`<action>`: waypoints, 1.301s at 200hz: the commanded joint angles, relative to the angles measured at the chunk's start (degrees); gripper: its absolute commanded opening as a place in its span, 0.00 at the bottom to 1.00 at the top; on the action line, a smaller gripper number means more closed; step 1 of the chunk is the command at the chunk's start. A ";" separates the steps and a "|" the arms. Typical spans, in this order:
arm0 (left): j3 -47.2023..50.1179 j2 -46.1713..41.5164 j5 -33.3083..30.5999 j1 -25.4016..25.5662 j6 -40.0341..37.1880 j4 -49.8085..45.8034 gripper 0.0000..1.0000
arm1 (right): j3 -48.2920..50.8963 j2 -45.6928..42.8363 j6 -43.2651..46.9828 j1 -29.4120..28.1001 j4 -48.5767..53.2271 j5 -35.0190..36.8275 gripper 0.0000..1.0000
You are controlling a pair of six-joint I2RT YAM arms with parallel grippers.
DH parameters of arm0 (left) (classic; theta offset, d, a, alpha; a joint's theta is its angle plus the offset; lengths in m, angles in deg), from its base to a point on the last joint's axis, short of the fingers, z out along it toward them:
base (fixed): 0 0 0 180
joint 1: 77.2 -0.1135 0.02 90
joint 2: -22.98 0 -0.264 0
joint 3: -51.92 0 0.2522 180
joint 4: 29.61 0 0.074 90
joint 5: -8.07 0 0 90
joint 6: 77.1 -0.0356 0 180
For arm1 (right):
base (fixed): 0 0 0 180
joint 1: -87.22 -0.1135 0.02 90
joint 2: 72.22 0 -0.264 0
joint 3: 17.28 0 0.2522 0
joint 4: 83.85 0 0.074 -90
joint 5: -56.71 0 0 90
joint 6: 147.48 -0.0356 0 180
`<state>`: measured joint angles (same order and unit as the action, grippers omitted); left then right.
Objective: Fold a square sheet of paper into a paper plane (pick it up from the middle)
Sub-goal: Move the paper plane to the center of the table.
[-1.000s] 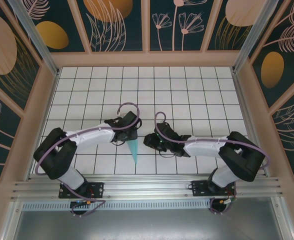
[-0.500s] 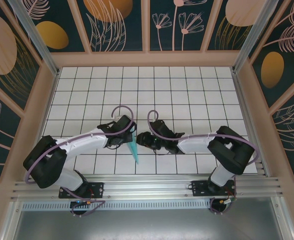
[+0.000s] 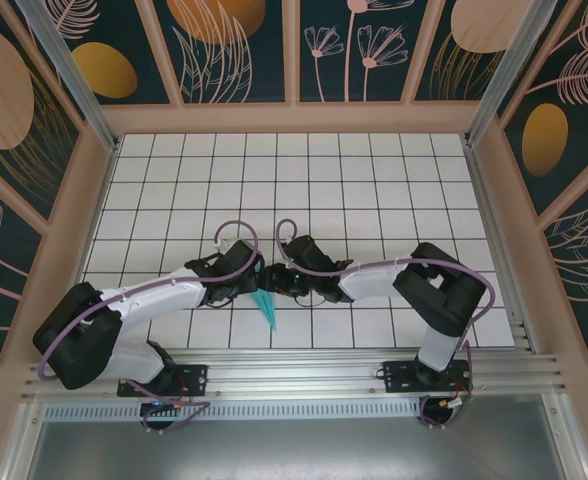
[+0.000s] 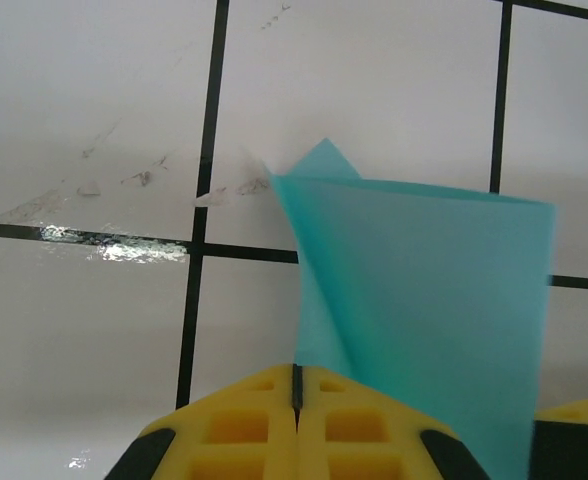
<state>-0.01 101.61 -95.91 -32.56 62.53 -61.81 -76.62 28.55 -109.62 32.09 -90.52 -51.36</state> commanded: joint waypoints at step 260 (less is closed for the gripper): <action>2.12 -15.42 0.72 0.11 1.81 6.93 0.54 | -18.12 -0.22 7.47 -3.60 41.87 28.02 0.09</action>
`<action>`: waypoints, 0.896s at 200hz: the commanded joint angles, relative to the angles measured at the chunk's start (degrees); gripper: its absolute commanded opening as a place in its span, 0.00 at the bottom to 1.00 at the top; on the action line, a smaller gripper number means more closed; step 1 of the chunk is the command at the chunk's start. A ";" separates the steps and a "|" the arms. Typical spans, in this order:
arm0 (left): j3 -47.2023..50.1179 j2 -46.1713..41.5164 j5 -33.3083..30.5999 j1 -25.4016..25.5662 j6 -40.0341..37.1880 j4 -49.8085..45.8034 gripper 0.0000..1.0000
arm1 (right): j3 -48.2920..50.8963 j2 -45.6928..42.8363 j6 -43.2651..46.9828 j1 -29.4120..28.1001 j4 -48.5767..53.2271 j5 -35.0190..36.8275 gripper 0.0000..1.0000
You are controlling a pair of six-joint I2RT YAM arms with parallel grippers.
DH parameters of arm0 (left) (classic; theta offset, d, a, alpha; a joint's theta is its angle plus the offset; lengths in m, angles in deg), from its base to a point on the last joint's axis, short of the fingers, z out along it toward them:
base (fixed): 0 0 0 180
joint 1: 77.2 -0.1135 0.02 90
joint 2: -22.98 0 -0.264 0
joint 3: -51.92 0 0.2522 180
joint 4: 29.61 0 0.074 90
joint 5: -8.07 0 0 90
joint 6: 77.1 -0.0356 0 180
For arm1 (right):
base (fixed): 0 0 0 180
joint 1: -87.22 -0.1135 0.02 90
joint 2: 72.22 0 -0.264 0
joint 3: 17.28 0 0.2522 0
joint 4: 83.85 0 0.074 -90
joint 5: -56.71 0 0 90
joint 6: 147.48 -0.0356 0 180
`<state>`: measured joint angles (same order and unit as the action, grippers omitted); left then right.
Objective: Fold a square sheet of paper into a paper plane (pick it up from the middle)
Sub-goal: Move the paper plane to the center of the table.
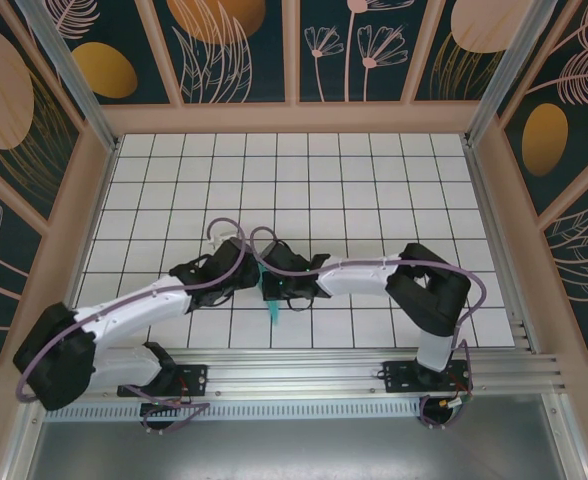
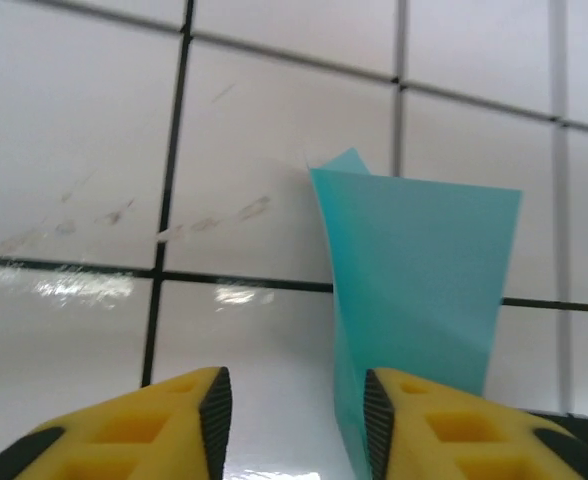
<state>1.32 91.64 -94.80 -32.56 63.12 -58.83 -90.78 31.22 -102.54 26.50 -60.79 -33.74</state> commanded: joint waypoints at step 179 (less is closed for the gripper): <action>4.67 -11.75 -8.62 0.13 1.77 0.96 0.56 | -12.54 11.63 1.27 7.05 21.69 9.58 0.25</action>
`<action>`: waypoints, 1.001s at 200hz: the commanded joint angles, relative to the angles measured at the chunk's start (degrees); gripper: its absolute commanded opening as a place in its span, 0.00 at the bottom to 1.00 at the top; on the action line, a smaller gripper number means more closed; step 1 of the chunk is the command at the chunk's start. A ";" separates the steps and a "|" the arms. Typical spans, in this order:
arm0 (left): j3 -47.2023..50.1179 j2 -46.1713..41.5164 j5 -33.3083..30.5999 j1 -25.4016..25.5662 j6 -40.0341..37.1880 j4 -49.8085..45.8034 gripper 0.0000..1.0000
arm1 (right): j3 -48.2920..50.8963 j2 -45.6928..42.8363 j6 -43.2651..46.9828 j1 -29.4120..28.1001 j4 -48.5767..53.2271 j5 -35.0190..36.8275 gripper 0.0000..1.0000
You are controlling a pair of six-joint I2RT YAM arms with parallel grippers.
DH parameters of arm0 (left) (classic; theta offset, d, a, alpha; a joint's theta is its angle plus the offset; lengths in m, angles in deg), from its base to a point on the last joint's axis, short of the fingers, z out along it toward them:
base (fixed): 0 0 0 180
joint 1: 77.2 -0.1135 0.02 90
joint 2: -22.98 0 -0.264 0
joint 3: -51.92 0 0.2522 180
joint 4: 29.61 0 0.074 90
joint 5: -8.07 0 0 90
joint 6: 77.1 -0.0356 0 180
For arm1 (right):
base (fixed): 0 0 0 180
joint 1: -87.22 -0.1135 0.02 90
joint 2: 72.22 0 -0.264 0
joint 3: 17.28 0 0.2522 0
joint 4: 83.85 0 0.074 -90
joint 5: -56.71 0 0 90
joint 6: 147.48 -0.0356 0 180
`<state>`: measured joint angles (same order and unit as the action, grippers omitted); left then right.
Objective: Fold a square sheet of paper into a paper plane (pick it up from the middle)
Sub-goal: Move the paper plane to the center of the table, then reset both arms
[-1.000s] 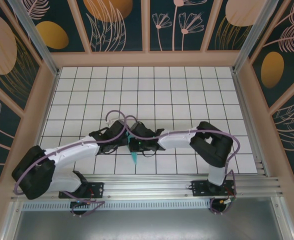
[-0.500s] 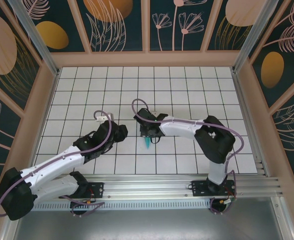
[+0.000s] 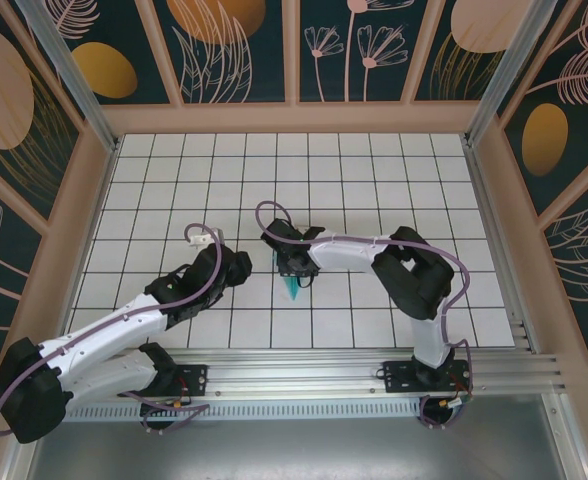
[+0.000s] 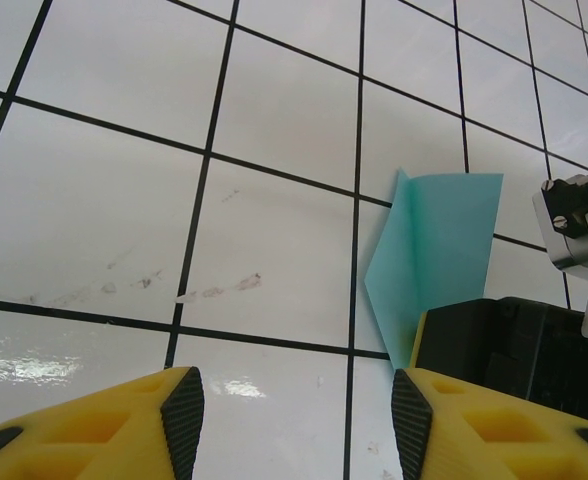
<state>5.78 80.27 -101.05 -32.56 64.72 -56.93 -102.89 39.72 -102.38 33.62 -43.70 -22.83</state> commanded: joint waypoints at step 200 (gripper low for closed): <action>4.88 -7.20 -20.44 -26.55 -23.28 12.31 0.99 | 34.58 -49.44 31.16 27.12 -26.17 36.17 0.83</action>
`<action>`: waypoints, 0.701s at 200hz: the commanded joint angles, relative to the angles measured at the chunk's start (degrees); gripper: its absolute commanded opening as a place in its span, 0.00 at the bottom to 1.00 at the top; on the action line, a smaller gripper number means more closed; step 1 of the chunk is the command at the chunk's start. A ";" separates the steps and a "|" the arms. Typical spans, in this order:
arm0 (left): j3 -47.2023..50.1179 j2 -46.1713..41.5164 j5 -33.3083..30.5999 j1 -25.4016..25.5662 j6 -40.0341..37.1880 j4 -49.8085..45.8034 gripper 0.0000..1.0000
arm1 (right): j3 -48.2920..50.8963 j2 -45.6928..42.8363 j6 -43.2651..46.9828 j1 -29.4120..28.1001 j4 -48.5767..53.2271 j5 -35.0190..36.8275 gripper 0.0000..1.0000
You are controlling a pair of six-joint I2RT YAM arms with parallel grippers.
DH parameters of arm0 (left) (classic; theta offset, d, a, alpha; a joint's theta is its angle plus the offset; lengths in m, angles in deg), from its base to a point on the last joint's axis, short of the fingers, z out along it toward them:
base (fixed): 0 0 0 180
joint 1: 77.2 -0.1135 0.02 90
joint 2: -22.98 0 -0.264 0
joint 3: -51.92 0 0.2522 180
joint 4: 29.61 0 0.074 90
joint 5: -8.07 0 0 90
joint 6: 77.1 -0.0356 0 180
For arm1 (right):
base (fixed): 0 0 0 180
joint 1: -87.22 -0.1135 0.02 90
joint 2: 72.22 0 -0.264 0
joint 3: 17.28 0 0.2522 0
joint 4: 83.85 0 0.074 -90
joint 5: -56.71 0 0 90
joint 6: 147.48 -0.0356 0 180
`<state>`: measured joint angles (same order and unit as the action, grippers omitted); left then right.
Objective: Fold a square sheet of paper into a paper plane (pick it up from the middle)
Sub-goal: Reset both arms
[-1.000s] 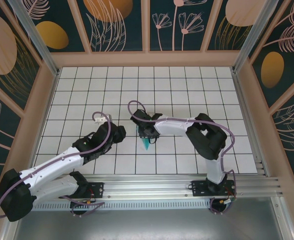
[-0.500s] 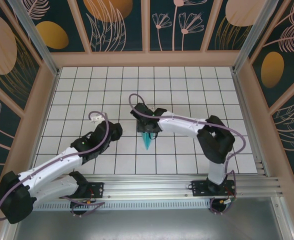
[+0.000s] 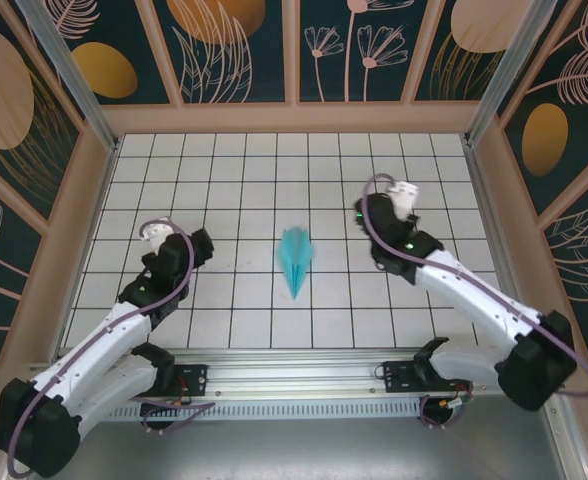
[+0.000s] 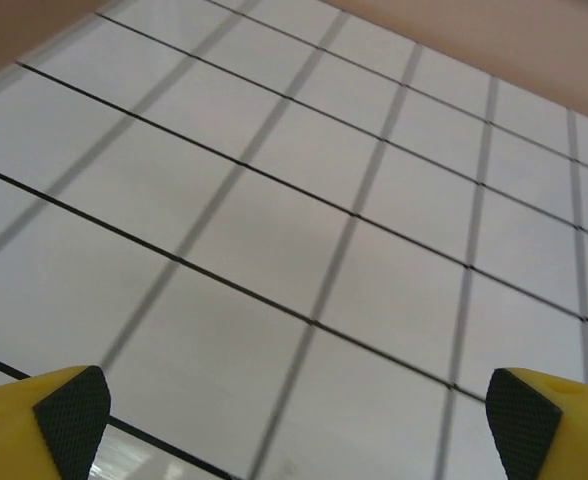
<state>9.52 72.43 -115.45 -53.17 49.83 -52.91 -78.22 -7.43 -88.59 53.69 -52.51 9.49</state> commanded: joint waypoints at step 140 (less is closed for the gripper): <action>18.53 35.39 12.03 -17.46 -35.26 88.27 0.99 | 28.76 20.20 34.18 32.47 -77.13 -43.43 0.82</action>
<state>27.13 102.20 -111.39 -69.17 18.23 16.70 -49.32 12.86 -54.89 82.86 -121.40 -21.68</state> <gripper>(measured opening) 0.985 0.818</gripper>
